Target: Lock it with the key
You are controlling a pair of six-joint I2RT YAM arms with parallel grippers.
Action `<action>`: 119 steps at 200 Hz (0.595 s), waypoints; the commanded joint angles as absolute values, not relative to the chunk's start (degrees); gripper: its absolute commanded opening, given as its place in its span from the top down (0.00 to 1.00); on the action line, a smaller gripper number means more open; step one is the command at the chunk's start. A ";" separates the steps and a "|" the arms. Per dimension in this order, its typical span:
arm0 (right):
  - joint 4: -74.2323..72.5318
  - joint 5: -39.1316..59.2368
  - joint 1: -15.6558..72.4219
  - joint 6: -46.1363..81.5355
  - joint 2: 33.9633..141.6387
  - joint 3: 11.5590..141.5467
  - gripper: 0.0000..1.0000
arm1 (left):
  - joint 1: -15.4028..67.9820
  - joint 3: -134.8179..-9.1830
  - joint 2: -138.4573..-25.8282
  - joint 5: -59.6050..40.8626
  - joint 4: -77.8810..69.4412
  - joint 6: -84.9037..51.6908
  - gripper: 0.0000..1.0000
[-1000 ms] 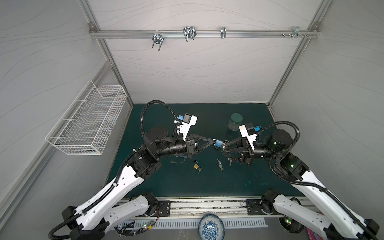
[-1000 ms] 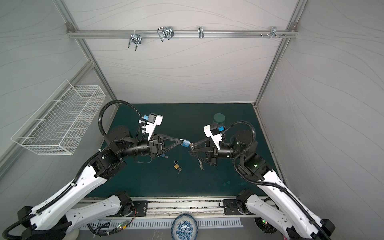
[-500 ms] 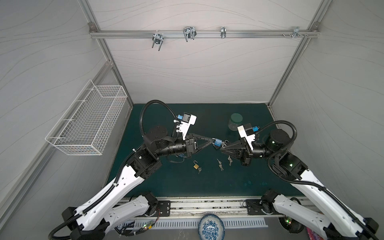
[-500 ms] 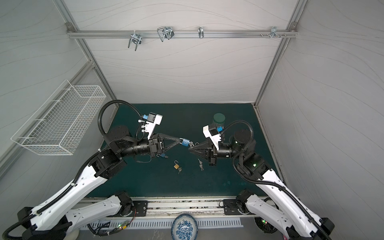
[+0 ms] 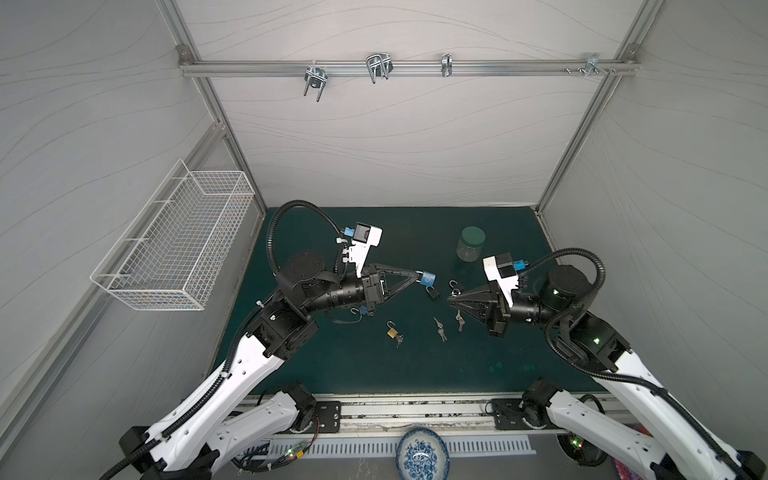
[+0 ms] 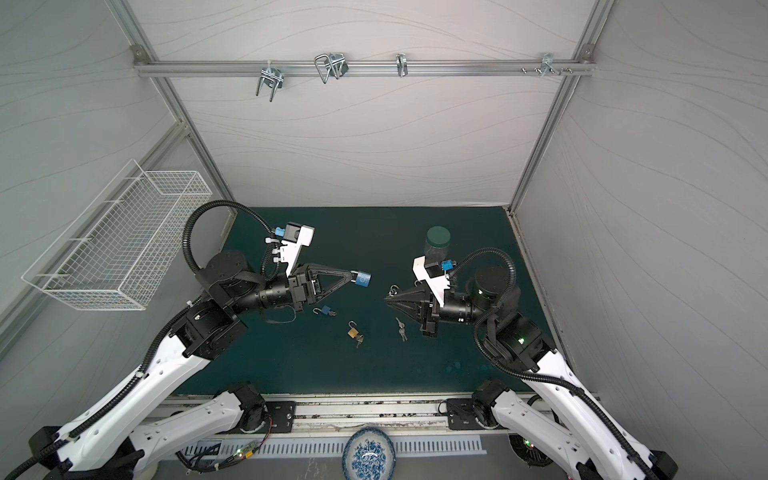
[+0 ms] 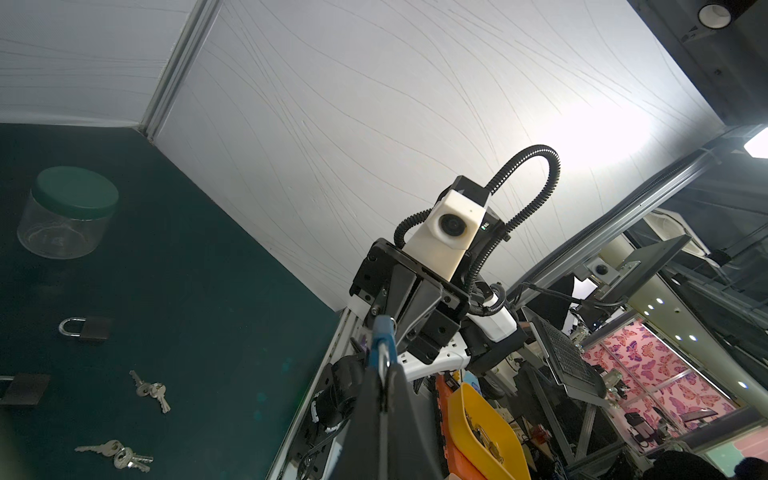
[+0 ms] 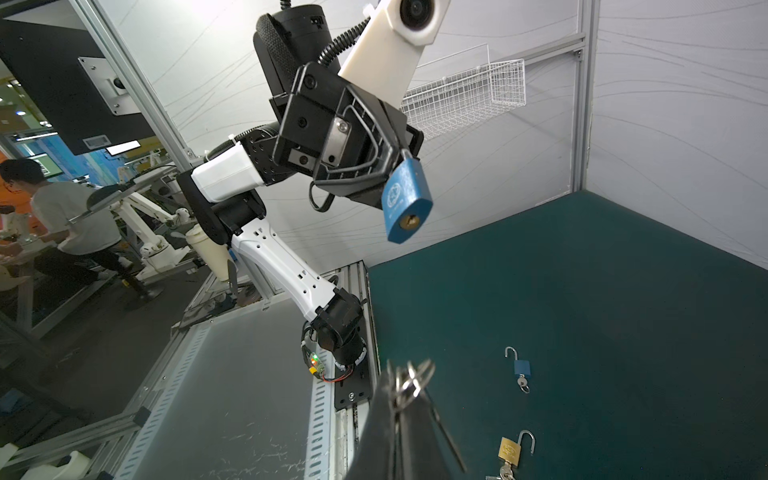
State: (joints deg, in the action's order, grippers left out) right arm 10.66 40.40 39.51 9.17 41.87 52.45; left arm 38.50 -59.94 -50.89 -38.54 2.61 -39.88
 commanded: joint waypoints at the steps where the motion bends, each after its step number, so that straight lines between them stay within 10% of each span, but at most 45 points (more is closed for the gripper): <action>1: 16.90 36.37 39.37 6.10 42.56 54.37 1.00 | 38.03 -60.81 -49.97 -38.76 1.88 -38.97 1.00; 119: 37.72 0.05 55.68 11.54 60.95 50.23 1.00 | 36.86 -54.34 -48.83 -8.25 33.42 -33.18 1.00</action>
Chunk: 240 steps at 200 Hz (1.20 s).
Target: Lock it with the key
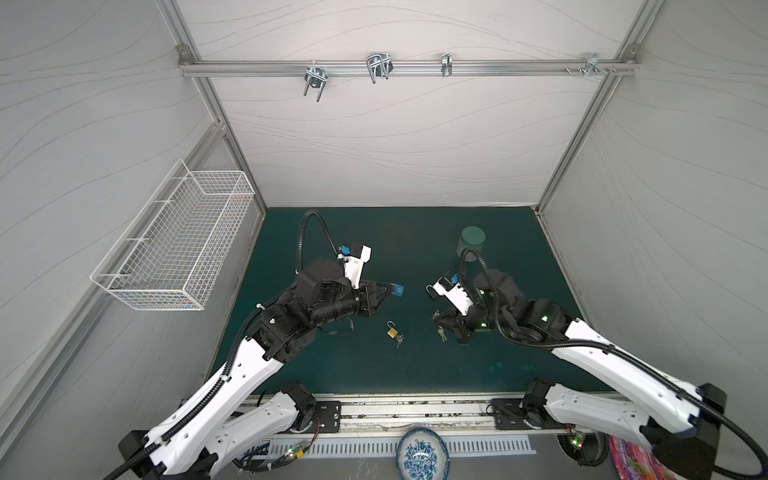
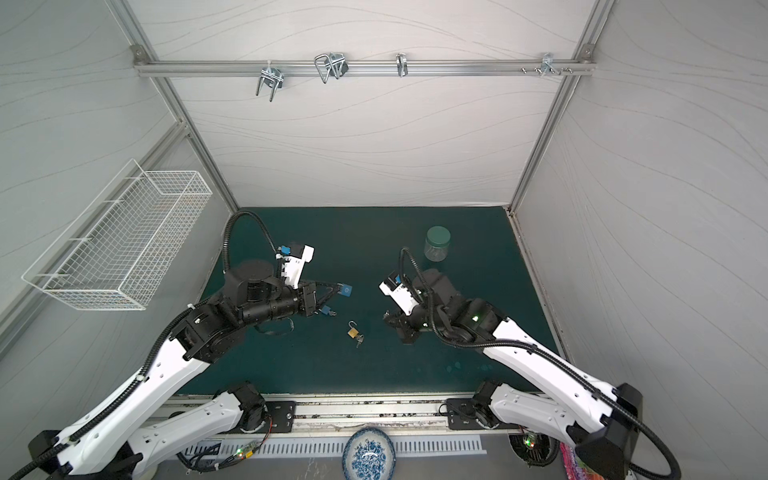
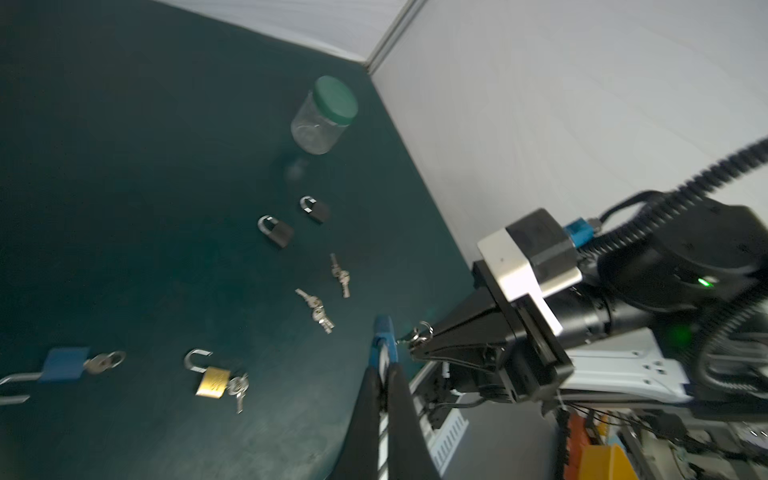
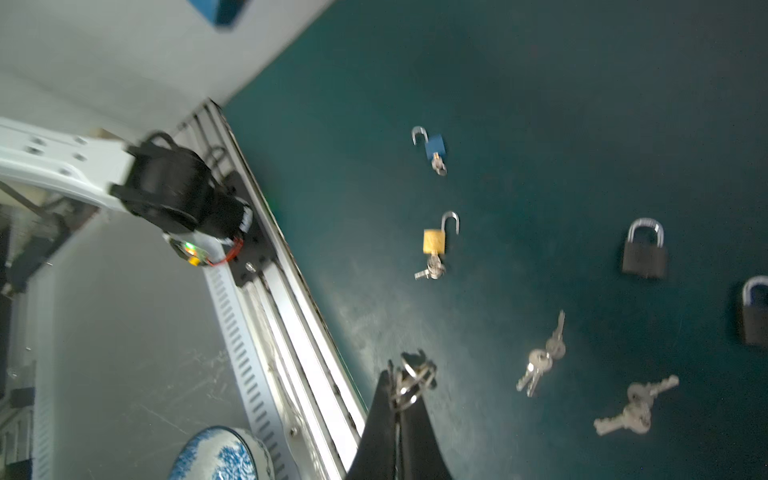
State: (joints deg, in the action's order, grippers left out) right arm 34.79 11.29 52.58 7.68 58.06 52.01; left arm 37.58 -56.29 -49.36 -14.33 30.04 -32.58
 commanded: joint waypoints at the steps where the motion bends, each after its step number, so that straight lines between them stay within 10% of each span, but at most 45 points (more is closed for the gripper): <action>1: 37.62 -0.15 55.79 11.79 61.01 50.21 1.00 | 36.84 -54.15 -48.76 -8.21 33.37 -33.29 1.00; 57: 37.43 -15.16 58.07 30.09 67.93 49.61 1.00 | 29.44 -44.36 -46.43 -14.71 27.98 -38.93 1.00; 240: 41.66 -1.44 58.54 29.07 99.65 63.93 1.00 | 19.05 -34.36 -43.29 -23.64 21.73 -44.81 1.00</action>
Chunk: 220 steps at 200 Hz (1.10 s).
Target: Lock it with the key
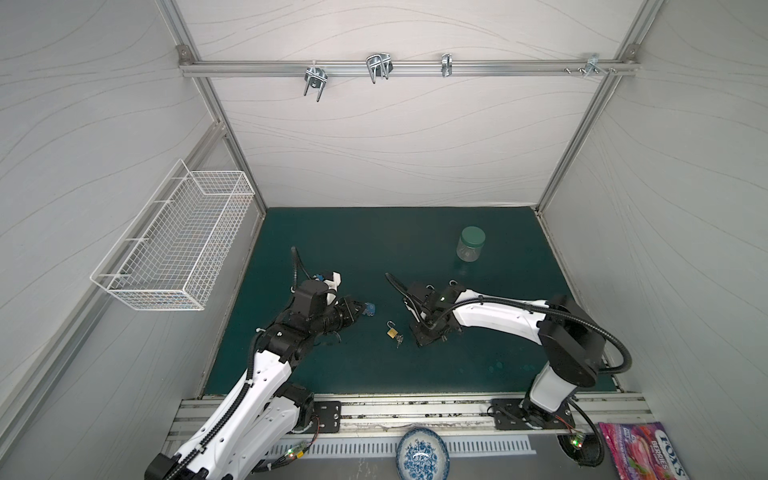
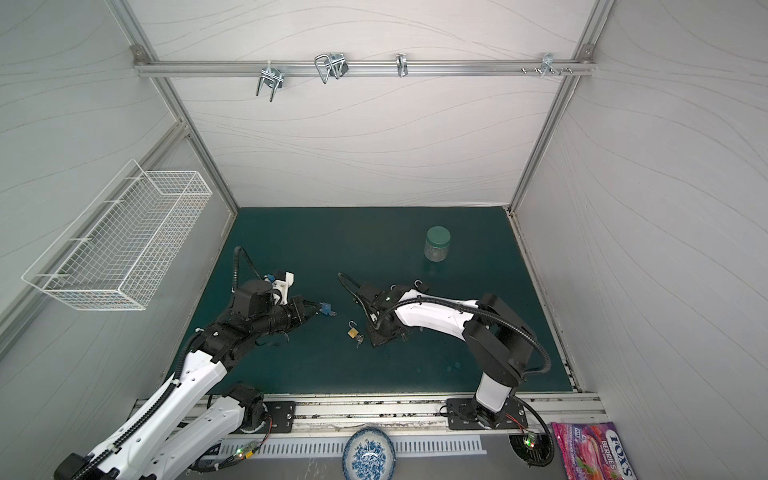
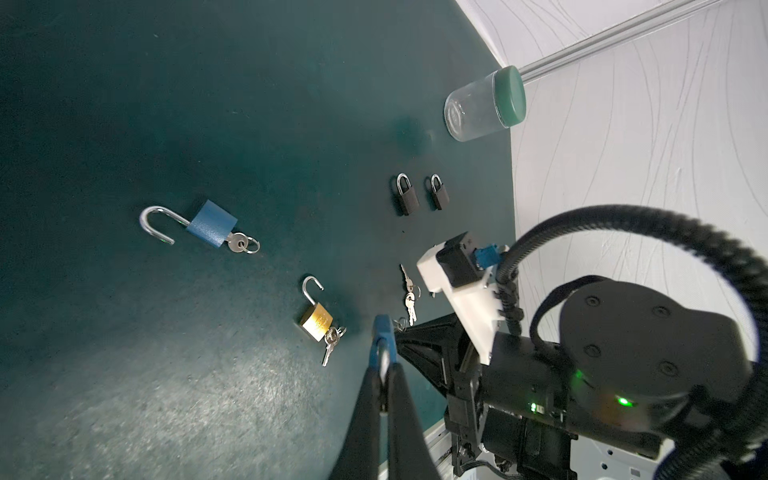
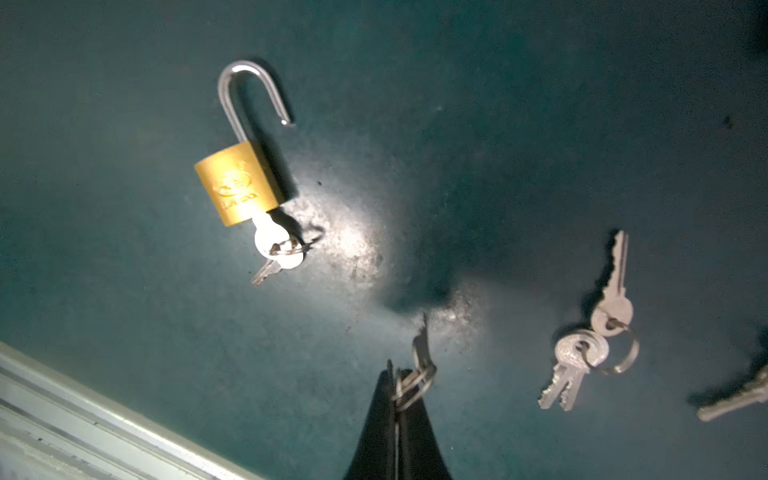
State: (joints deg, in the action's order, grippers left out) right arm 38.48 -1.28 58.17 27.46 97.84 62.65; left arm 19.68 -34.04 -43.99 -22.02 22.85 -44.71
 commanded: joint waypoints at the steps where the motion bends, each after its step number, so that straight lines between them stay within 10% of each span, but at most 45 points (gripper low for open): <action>1: 41.66 -1.47 58.54 29.08 99.75 63.91 1.00 | 19.02 -34.36 -43.31 -23.64 21.81 -44.77 1.00; 102: 40.20 -2.71 56.89 28.57 99.26 65.24 0.63 | 18.63 -35.26 -43.36 -24.26 22.59 -43.97 1.00; 168: 29.29 -7.33 56.80 21.58 71.09 57.40 0.31 | 18.54 -37.64 -45.09 -30.92 19.40 -41.30 1.00; 188: 23.29 -10.19 56.61 18.60 62.12 53.09 0.05 | 18.85 -39.20 -46.34 -35.33 17.40 -40.13 1.00; 220: 17.73 -7.67 55.65 9.40 51.97 47.41 0.01 | 21.38 -42.45 -48.03 -38.55 16.35 -38.90 1.00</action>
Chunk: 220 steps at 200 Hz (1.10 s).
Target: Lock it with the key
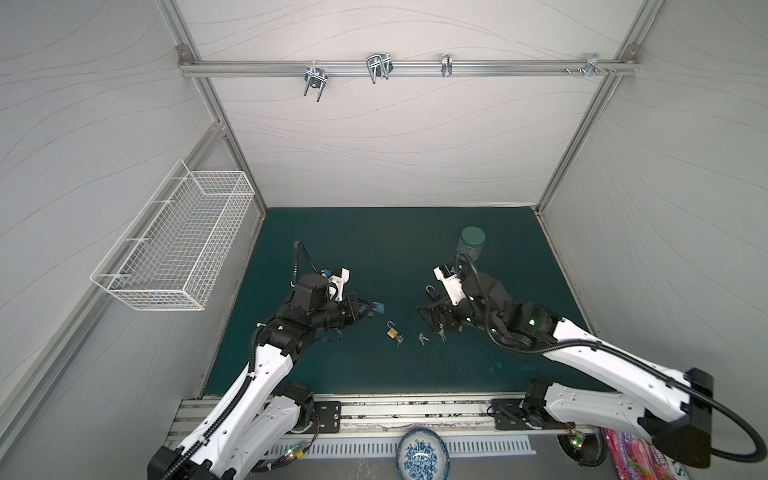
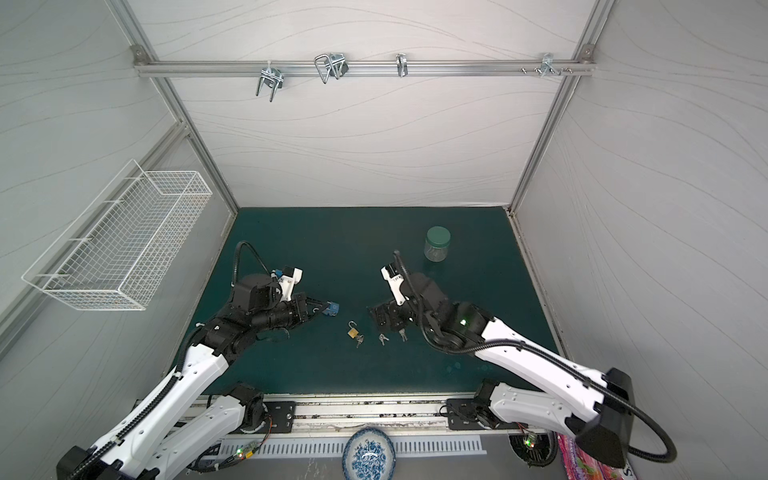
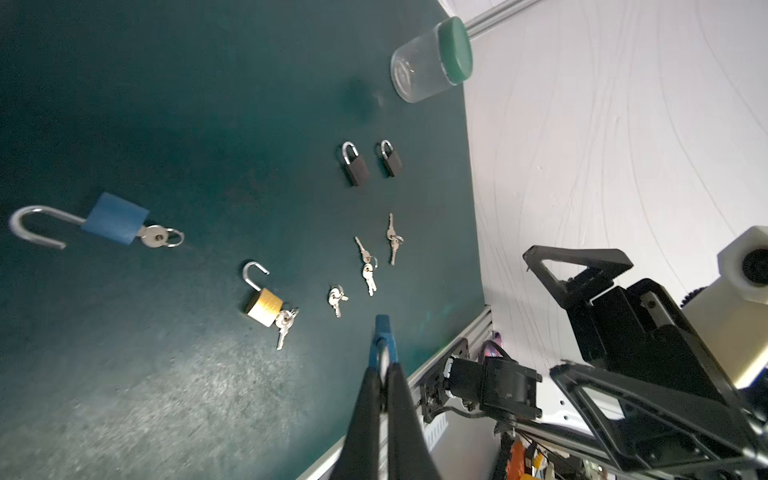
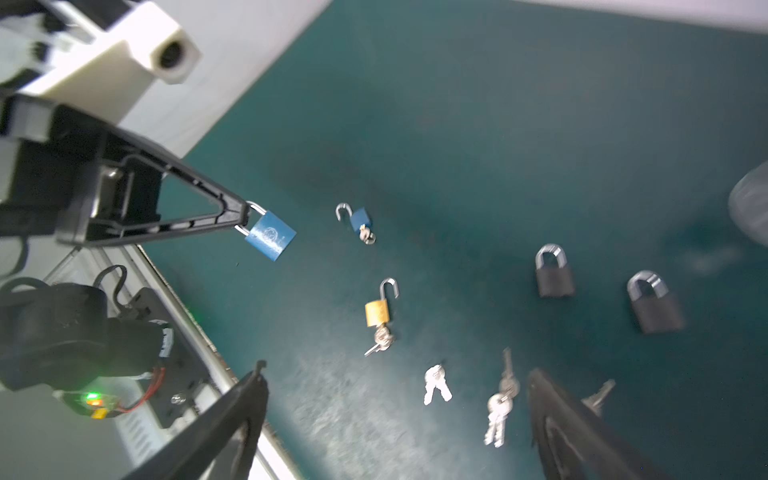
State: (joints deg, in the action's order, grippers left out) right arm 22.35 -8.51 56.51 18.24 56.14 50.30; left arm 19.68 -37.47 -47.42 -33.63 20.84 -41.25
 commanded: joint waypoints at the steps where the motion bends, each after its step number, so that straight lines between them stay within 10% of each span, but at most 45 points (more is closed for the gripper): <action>1: 17.61 -7.39 55.64 9.01 51.74 47.35 0.01 | 21.54 -42.58 -48.10 -38.57 16.39 -38.88 1.00; 69: 24.18 1.56 59.27 -7.85 52.40 52.75 0.01 | 33.16 -46.88 -53.57 -34.78 12.79 -41.20 1.00; 220: 17.49 -7.96 65.92 -19.34 59.12 52.87 0.54 | 38.10 -49.22 -56.43 -35.26 9.66 -41.37 1.00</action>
State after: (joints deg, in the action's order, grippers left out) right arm 19.55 -8.58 65.63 -18.50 58.39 52.03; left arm 37.93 -46.33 -56.36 -34.72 12.93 -40.97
